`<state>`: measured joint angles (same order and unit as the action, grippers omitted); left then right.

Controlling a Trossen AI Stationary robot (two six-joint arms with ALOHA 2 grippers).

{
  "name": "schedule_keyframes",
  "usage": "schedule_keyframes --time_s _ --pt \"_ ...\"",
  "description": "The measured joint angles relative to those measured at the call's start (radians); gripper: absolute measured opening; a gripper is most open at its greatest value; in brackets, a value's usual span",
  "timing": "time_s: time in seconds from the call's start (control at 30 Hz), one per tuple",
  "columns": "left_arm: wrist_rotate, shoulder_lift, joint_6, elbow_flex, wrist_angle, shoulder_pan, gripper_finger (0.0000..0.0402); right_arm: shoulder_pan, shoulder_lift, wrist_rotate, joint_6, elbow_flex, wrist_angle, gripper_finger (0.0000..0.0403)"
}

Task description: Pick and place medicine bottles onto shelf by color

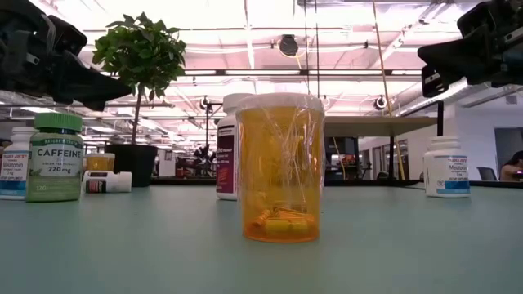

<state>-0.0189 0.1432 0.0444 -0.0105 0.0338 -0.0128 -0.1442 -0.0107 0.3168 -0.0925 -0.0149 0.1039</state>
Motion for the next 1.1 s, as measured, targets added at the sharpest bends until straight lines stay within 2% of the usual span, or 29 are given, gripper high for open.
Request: schedule_keyframes --time_s 0.13,0.33,0.47,0.63,0.73,0.93,1.1 --pt "0.0 0.0 0.0 0.0 0.0 0.0 0.0097 0.0 -0.001 -0.019 0.067 0.0 0.018 0.0" --pt "0.0 0.0 0.0 0.0 0.0 0.0 0.0097 0.0 -0.003 -0.115 0.125 0.0 0.111 0.0" --pt "0.0 0.0 0.001 0.0 0.0 0.0 0.0097 0.0 -0.005 -0.202 0.164 0.0 0.112 0.0" --pt "-0.03 0.0 0.251 0.0 -0.004 0.0 0.0097 0.0 -0.045 -0.29 0.158 0.0 0.083 0.0004" --pt "-0.031 0.0 0.34 0.0 -0.004 0.0 0.0097 0.0 -0.084 -0.319 0.13 0.0 0.079 0.0019" --pt "-0.035 0.0 0.297 0.0 -0.004 0.0 0.0097 0.0 -0.151 -0.359 0.105 0.0 0.089 0.0072" --pt "-0.035 0.0 0.247 0.0 -0.005 0.0 0.0097 0.0 -0.201 -0.563 0.124 0.0 0.16 0.0124"
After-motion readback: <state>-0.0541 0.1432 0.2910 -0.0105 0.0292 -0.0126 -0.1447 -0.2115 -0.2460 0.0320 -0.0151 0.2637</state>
